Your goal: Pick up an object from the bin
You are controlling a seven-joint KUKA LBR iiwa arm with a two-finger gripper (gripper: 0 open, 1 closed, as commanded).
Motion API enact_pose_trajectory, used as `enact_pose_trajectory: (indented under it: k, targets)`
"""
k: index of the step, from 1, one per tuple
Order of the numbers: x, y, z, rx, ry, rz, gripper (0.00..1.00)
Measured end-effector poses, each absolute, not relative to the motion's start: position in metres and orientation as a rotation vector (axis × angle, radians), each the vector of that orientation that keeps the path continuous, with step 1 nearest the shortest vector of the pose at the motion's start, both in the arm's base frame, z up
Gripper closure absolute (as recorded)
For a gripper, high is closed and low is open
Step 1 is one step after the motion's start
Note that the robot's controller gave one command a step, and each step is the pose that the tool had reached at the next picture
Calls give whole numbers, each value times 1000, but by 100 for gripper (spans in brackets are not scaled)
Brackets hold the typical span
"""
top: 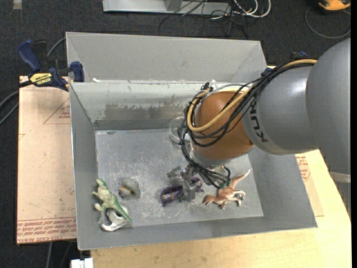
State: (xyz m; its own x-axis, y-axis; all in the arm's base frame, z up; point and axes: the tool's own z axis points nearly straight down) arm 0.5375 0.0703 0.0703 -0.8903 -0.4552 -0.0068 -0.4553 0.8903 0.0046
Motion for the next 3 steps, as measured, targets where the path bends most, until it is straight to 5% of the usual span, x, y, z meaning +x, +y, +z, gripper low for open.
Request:
enact_pose_trajectory:
  k: [1,2,3]
  targets:
    - [538,70,70,-733,3049,10,100]
    - [546,80,197,-756,3040,11,100]
    - [546,80,197,-756,3041,11,100]
